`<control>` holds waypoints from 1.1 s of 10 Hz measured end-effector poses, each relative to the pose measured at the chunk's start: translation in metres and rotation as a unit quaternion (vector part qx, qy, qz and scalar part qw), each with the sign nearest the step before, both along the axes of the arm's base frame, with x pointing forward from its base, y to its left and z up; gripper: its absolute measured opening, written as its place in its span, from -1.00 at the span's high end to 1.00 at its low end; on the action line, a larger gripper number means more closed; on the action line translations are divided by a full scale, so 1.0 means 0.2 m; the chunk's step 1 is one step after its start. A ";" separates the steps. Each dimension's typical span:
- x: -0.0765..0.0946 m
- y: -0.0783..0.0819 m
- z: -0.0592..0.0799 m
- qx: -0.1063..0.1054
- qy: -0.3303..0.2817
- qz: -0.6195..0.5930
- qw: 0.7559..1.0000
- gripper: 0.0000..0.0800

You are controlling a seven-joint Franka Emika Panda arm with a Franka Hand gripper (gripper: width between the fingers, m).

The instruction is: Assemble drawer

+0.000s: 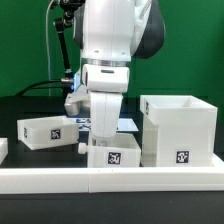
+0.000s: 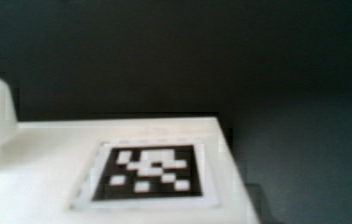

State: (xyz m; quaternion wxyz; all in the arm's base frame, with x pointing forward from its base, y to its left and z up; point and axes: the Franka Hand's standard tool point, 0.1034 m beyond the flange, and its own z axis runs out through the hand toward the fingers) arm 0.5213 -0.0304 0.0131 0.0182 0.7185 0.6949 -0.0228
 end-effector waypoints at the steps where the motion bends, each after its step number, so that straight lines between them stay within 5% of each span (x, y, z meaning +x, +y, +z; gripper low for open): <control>1: 0.00 0.00 0.00 0.000 -0.001 0.000 1.000 0.90; 7: 0.03 0.03 0.01 -0.001 0.019 -0.003 1.000 0.90; 11: 0.04 -0.07 0.02 0.041 0.016 0.012 0.999 0.90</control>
Offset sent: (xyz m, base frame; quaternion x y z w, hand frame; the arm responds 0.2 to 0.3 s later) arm 0.0108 0.0041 0.0015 0.0818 0.0052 -0.0187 0.9965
